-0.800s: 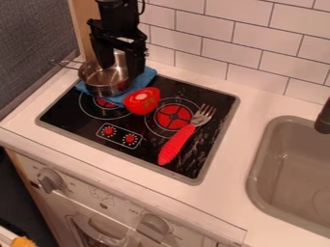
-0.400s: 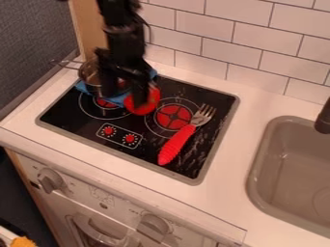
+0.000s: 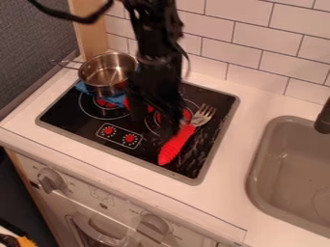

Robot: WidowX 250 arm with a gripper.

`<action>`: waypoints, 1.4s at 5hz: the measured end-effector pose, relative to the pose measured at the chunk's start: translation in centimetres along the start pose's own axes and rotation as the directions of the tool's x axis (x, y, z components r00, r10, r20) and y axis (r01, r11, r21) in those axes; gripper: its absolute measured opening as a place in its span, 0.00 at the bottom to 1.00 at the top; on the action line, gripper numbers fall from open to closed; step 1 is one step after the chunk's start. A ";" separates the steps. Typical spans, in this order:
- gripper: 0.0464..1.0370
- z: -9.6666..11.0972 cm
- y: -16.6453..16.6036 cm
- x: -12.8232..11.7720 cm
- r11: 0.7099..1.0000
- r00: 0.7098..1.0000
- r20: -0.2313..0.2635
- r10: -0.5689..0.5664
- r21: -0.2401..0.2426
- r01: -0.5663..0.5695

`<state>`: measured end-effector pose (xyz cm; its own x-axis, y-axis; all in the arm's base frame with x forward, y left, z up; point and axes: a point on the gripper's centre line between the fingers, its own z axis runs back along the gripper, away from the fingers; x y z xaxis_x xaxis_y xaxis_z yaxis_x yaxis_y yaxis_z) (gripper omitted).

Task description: Move the fork int the bottom of the pan

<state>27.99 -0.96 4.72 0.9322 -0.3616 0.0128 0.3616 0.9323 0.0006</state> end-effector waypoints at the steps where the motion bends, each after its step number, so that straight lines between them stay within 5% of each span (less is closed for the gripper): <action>1: 0.96 -1.9 -1.1 0.6 1.000 1.000 0.006 0.006 -0.009 -0.006; 3: 0.91 -4.1 -2.4 1.2 0.999 0.998 0.052 0.046 -0.015 -0.046; 5: 0.40 -4.2 -2.2 1.1 0.998 0.996 0.056 0.065 -0.001 -0.065; 6: 0.39 -3.8 -2.1 0.3 0.999 0.998 0.039 0.047 0.009 -0.047; 7: 0.39 0.5 -0.9 -0.5 0.997 0.989 0.127 0.073 0.029 -0.077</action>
<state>27.14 -1.63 5.25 0.9471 -0.2889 0.1395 0.2878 0.9573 0.0282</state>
